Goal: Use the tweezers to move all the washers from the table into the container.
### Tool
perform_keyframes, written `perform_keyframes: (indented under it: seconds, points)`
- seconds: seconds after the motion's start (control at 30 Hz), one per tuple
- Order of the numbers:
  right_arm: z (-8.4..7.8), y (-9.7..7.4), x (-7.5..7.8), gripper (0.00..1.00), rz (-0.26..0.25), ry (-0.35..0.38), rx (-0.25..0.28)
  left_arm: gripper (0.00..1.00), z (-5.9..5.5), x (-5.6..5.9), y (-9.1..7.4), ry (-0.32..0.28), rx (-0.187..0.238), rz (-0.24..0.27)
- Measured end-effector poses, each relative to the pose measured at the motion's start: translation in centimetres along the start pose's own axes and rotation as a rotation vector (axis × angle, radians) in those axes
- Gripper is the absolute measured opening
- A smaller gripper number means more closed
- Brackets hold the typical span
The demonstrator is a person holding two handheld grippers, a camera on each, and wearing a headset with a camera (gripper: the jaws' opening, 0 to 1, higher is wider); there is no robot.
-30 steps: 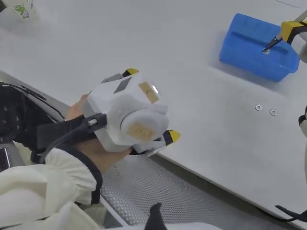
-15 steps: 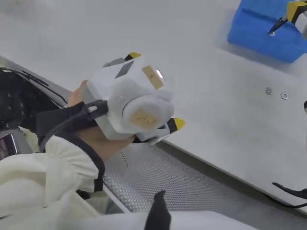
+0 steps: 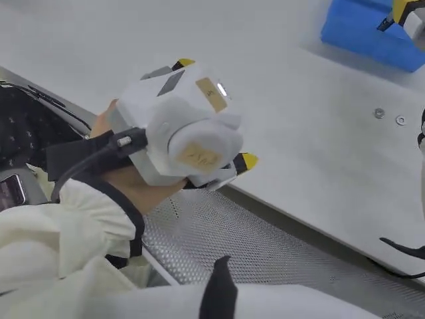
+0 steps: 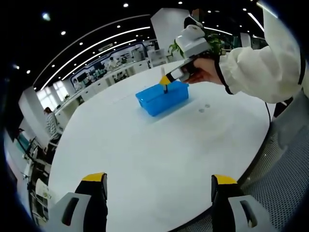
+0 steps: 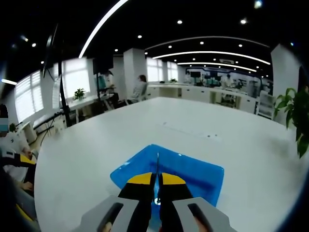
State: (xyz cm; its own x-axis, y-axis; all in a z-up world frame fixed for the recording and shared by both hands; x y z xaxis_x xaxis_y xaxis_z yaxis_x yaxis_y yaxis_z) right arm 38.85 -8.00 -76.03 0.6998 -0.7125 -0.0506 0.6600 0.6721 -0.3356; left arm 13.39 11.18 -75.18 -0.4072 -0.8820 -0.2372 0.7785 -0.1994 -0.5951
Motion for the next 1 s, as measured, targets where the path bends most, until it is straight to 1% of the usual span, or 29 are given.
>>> perform_keyframes:
  seconds: [0.17,0.33,0.5,0.7,0.77,0.9,1.0]
  points:
    - [-0.3,0.0,-0.1,0.01,0.0,-0.005,-0.009,0.91,0.0,0.0,0.0,-0.002,0.001,0.0]
    - [-0.4,-0.1,0.0,0.01,-0.006,-0.026,-0.002,0.9,0.0,0.0,0.0,0.0,0.002,0.001]
    - [-0.5,-0.3,-0.1,0.01,-0.009,-0.014,0.001,0.9,0.0,0.0,-0.1,0.004,0.0,0.005]
    - [-0.5,-0.3,-0.3,0.01,0.003,-0.039,-0.008,0.9,0.0,0.0,-0.1,0.003,0.004,0.01]
    - [-0.5,-0.2,-0.4,0.02,0.028,-0.039,-0.003,0.9,0.0,0.0,-0.1,0.006,0.003,0.009]
    - [-0.4,-0.6,-0.2,0.02,0.023,-0.049,-0.02,0.9,0.0,0.1,-0.1,0.014,0.001,0.009]
    - [0.4,-1.3,0.0,0.02,0.027,-0.007,0.015,0.9,0.0,0.1,-0.1,0.013,0.0,0.009]
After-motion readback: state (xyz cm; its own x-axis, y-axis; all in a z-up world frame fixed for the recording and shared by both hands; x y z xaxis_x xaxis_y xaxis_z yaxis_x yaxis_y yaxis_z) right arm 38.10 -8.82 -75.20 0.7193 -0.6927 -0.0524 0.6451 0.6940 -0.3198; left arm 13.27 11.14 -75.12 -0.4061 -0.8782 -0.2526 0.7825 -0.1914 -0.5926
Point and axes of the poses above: the centre of the closed fingertips' face, and the gripper's own axes: y roughly forward along the fingers, x roughly to its right, z roughly out of its top, the point moved 10 cm from there along -y, roughly backward along the fingers, and after that the axes turned 6 degrees about x, right-handed, at the moved point
